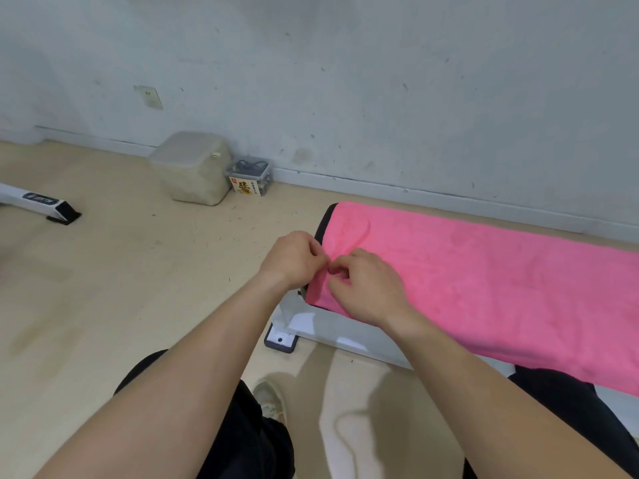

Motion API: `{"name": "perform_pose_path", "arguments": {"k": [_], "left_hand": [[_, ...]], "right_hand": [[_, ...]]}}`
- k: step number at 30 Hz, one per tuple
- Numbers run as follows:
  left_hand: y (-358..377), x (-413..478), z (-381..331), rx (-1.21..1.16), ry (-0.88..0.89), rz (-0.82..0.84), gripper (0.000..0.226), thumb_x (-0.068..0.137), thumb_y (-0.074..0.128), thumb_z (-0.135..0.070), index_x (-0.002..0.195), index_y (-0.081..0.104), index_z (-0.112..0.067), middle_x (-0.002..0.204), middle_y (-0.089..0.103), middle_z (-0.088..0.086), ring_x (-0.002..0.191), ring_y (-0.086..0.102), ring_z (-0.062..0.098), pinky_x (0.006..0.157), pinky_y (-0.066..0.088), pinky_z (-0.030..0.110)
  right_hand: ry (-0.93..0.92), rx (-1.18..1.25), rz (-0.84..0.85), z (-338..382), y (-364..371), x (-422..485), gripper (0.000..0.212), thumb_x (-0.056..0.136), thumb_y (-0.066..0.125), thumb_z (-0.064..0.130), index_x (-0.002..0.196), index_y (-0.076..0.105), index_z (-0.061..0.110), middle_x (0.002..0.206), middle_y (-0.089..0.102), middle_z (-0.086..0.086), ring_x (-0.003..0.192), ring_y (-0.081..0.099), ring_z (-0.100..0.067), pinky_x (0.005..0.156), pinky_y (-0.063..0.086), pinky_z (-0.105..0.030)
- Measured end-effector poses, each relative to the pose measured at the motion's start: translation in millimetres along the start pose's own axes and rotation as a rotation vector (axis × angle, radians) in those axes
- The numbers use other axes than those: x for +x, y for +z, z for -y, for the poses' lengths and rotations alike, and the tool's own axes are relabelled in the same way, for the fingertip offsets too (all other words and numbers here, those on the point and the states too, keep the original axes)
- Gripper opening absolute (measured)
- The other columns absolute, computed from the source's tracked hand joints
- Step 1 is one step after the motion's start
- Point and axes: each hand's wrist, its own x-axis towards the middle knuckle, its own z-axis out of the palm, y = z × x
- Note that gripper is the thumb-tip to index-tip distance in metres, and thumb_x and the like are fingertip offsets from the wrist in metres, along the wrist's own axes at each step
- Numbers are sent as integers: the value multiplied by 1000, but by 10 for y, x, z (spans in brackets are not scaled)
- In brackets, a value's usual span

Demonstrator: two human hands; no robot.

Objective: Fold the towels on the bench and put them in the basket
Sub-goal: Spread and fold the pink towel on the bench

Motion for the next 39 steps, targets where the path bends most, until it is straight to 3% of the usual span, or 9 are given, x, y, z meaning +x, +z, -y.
{"name": "perform_pose_path", "arguments": {"k": [5,11,15,17,22,24,29,32,39], "left_hand": [[-29,34,-4,-233,-2,51,22,84,62,-3,75,78,-15,66,71,-5,63,64,10,67,54,26],[-72,156,19,-205,-25,-41,20,84,59,-13,72,73,-20,66,73,-6,72,67,13,78,57,33],[-58,523,-32,-56,-53,-73,18,86,59,-19,78,70,-8,83,70,11,74,54,21,84,53,42],[-38,755,-132,20,-17,-74,11,88,57,-22,83,66,-19,85,63,7,79,52,21,86,53,42],[208,1393,-304,253,-96,1,54,98,39,-51,128,58,-11,137,50,15,128,45,36,102,40,45],[275,1585,-315,240,-88,64,57,96,42,-58,115,66,-10,125,63,14,117,55,35,93,44,41],[238,1722,-373,87,33,-65,10,90,65,-35,86,66,-27,100,70,-1,101,65,22,84,49,29],[94,1715,-359,83,34,-141,9,90,61,-34,84,64,-28,104,72,3,100,65,24,86,51,32],[-397,1630,-256,95,21,-261,21,92,61,-29,74,64,-17,81,69,10,93,67,33,75,49,32]], "right_hand": [[112,-28,-39,140,39,12,54,72,48,77,67,54,24,74,60,8,70,59,-20,69,47,-36],[149,14,-55,104,78,67,17,82,50,30,73,52,16,68,58,0,73,55,-32,67,40,-37],[147,85,-66,88,31,60,14,77,49,21,69,51,9,59,55,-5,62,53,-31,57,41,-36],[141,99,-56,76,26,57,13,76,48,19,67,48,10,54,52,-4,54,49,-27,52,37,-34],[130,98,-39,15,51,75,18,81,47,24,74,56,12,62,59,-3,63,56,-27,58,46,-35],[122,112,-36,4,62,99,19,82,46,23,75,59,13,64,61,-3,66,58,-29,62,49,-36],[99,130,-41,36,145,192,21,85,45,22,65,49,15,58,51,-2,63,49,-32,61,38,-37],[42,160,-37,148,204,242,33,90,49,22,60,38,15,51,36,-3,59,38,-30,61,27,-36],[-55,556,-32,510,201,248,18,92,55,23,81,64,11,50,45,0,55,44,-25,61,48,-37]]}}
